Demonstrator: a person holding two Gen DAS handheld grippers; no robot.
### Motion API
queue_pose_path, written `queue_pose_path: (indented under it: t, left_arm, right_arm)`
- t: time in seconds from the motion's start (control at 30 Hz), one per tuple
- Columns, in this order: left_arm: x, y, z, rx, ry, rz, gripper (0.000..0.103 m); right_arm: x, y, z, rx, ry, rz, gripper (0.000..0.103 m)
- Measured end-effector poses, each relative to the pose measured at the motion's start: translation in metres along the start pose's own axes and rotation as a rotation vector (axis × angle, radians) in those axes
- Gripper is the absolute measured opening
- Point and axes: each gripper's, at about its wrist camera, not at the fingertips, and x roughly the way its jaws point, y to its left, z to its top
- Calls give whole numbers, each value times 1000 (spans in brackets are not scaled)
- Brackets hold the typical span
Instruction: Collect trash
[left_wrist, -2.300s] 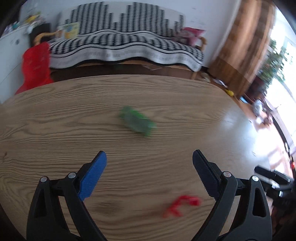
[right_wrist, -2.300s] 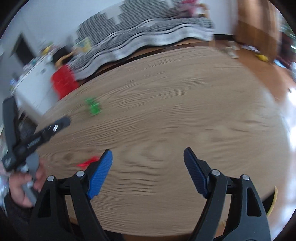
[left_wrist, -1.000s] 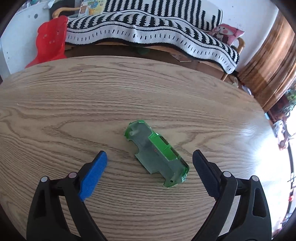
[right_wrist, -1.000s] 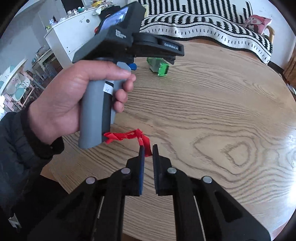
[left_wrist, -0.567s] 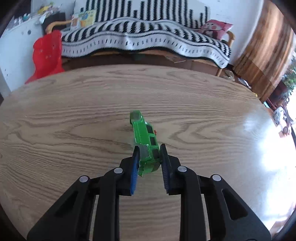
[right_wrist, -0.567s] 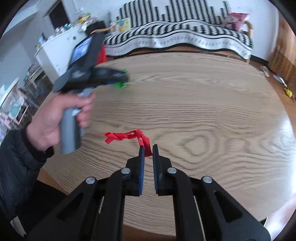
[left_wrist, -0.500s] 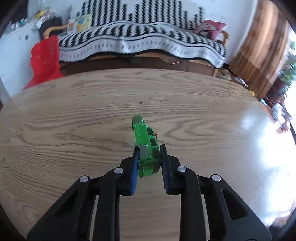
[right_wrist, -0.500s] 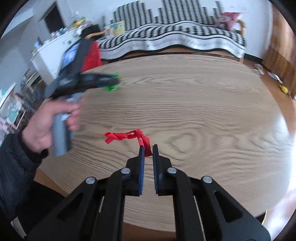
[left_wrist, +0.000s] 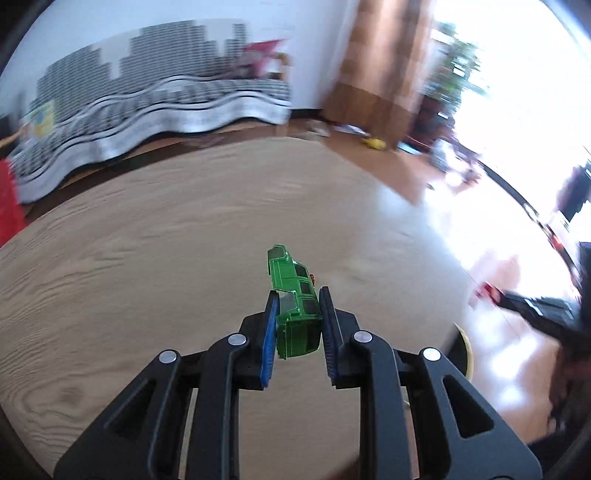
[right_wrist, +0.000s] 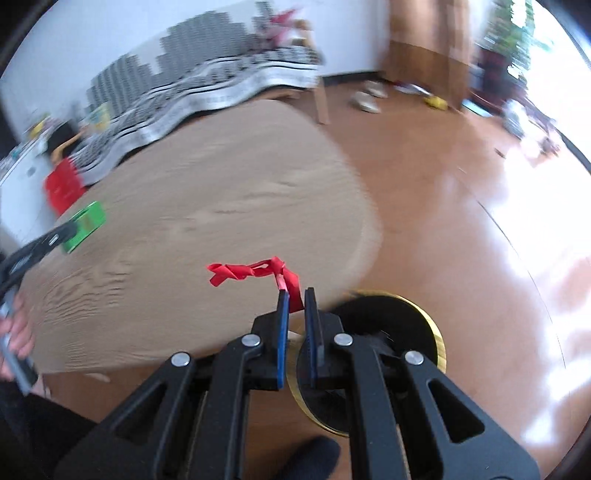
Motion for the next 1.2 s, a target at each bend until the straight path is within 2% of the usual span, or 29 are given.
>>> queue_pose_path:
  t: [0.1, 0.2, 0.33, 0.63, 0.97, 1.03, 1.07, 1.1, 1.13, 1.2]
  left_arm:
    - [8, -59, -15, 97, 25, -97, 21]
    - [14, -100, -28, 170, 42, -157, 21]
    - [28, -144, -41, 250, 69, -236, 21]
    - [55, -168, -40, 277, 102, -303, 21]
    - [64, -169, -41, 268, 125, -319, 21]
    - [66, -169, -41, 266, 128, -324, 21]
    - [67, -168, -41, 266, 131, -328, 21]
    - [69, -167, -40, 266, 133, -333, 21]
    - [71, -167, -40, 260, 138, -343, 21]
    - [73, -171, -40, 258, 143, -361, 21]
  right_arm:
    - [3, -41, -12, 87, 47, -57, 9]
    - [8, -66, -23, 135, 96, -91, 9]
    - [15, -77, -31, 149, 144, -103, 9]
    - [23, -82, -33, 169, 177, -91, 9]
    - [27, -88, -29, 198, 194, -90, 10]
    - [27, -89, -29, 208, 188, -93, 19]
    - [25, -89, -29, 213, 180, -96, 39]
    - [23, -90, -29, 215, 167, -102, 65]
    - [18, -91, -28, 217, 141, -111, 71]
    - [13, -94, -26, 232, 120, -106, 71]
